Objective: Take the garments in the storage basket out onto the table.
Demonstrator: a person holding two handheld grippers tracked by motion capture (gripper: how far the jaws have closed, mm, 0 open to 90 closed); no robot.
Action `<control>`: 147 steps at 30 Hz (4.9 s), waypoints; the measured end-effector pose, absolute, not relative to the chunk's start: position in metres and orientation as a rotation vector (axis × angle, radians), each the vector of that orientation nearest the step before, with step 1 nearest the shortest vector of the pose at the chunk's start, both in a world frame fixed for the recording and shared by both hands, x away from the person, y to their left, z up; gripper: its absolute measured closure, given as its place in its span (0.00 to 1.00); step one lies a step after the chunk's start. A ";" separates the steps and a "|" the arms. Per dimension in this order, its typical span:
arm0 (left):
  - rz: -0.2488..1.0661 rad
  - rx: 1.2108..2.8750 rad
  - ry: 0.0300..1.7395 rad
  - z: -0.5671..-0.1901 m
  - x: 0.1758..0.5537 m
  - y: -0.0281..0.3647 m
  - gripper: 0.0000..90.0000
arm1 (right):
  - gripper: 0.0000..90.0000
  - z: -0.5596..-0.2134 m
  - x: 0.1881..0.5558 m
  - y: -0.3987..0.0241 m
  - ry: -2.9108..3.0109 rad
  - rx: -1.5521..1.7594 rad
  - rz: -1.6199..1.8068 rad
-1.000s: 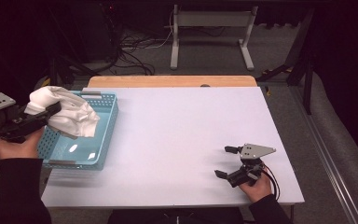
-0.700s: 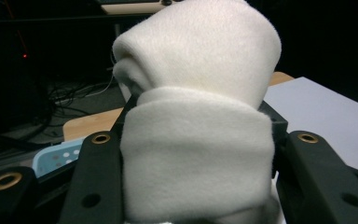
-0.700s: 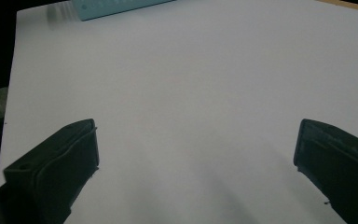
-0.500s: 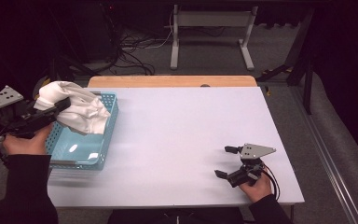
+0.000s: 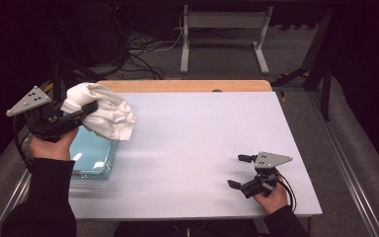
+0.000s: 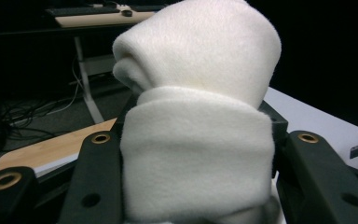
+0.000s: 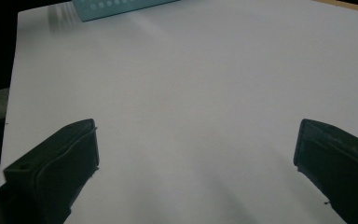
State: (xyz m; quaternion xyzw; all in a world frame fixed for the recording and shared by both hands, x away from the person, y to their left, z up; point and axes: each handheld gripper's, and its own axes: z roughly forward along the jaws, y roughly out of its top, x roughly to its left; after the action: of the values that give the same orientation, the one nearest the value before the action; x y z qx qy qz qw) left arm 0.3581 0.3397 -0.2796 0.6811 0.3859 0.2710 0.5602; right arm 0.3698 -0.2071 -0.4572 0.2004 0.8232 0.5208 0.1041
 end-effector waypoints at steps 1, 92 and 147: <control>0.636 1.609 0.904 -0.280 0.359 0.338 0.57 | 0.01 -0.457 0.370 -0.207 2.428 0.590 1.537; 0.223 1.891 0.683 -0.398 0.449 0.117 0.49 | 0.01 -0.457 0.369 -0.207 2.437 0.567 1.553; 0.370 1.908 0.787 -0.379 0.427 0.189 0.04 | 0.01 -0.457 0.369 -0.207 2.438 0.574 1.545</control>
State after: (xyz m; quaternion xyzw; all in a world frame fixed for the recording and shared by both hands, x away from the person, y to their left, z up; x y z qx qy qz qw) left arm 0.4275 0.1887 -0.3795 0.7886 0.3254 0.1528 0.4989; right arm 0.3691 -0.2071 -0.4572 0.1940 0.8244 0.5223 0.0993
